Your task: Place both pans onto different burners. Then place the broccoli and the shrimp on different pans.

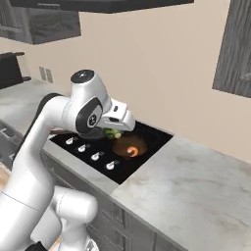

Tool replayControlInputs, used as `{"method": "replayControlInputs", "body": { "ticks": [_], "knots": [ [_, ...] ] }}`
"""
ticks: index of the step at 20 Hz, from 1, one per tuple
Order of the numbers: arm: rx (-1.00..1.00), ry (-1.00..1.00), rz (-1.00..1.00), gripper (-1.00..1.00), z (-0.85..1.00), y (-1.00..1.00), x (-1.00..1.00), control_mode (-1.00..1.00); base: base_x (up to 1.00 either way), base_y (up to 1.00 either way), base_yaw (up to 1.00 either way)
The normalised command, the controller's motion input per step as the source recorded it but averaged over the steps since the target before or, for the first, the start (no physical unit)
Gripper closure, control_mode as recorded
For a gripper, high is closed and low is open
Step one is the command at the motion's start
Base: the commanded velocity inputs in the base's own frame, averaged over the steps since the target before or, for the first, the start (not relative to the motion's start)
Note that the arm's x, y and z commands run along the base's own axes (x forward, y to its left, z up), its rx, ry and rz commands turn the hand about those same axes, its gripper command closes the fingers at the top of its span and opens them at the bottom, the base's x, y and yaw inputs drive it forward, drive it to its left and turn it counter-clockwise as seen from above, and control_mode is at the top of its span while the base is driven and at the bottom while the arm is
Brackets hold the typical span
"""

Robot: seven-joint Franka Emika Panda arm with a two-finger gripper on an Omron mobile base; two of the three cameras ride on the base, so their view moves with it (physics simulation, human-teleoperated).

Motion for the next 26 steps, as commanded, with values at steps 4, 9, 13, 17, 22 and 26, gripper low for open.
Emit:
{"method": "replayControlInputs", "body": {
  "ticks": [4,9,13,17,22,26],
  "knots": [
    [0.00,0.00,0.00,1.00,0.00,0.00,0.00,1.00,0.22,0.49,0.36],
    [0.00,0.00,0.00,1.00,0.00,0.00,0.00,1.00,0.21,0.14,0.16],
    [0.00,0.00,0.00,1.00,0.00,0.00,0.00,1.00,0.00,0.01,0.05],
    [0.00,0.00,0.00,1.00,0.00,0.00,0.00,1.00,0.17,0.52,0.10],
    [0.00,0.00,0.00,1.00,0.00,0.00,0.00,1.00,0.52,0.72,0.10],
    [0.00,0.00,0.00,1.00,0.00,0.00,0.00,1.00,0.44,0.08,0.03]
  ]
}}
